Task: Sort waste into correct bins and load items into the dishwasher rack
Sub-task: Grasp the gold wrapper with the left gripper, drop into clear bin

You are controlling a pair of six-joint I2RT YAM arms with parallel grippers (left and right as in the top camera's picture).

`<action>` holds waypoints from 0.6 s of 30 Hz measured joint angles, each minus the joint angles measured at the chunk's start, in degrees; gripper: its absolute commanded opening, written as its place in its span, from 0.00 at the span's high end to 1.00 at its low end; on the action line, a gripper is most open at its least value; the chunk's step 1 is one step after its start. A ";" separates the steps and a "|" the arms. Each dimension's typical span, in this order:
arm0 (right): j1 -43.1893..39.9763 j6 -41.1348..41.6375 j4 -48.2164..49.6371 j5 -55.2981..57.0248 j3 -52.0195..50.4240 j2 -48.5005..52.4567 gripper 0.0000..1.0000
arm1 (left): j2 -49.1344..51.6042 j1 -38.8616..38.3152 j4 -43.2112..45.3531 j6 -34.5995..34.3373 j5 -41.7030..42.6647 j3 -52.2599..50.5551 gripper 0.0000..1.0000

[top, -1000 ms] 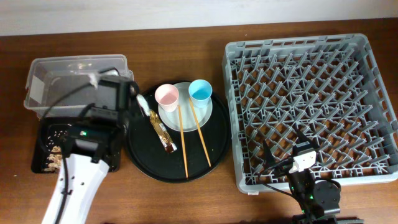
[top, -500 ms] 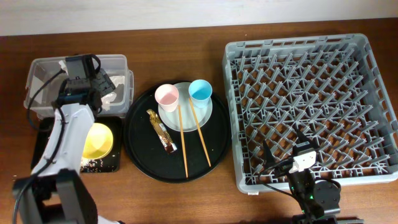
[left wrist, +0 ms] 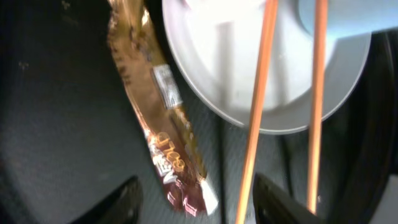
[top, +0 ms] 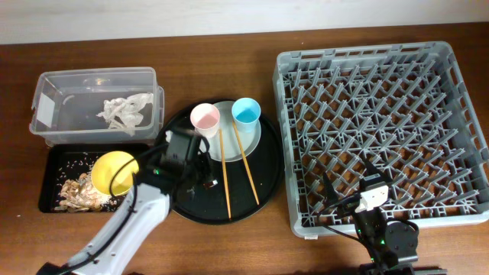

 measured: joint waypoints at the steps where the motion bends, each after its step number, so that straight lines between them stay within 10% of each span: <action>1: 0.00 0.00 0.00 0.02 0.00 0.04 0.02 | 0.02 -0.50 4.57 -0.81 -0.04 -3.17 0.43; 7: 0.00 0.02 0.00 0.02 0.00 0.00 0.02 | 1.57 -0.72 11.87 -2.32 -5.05 -7.89 0.42; 12: -0.02 0.00 0.00 0.02 0.00 0.00 0.02 | 8.26 -0.81 14.73 -2.60 -6.23 -7.80 0.97; 18: 0.00 0.00 0.00 0.02 0.00 0.02 0.02 | 1.70 -0.83 1.79 -2.71 -6.58 -6.32 1.00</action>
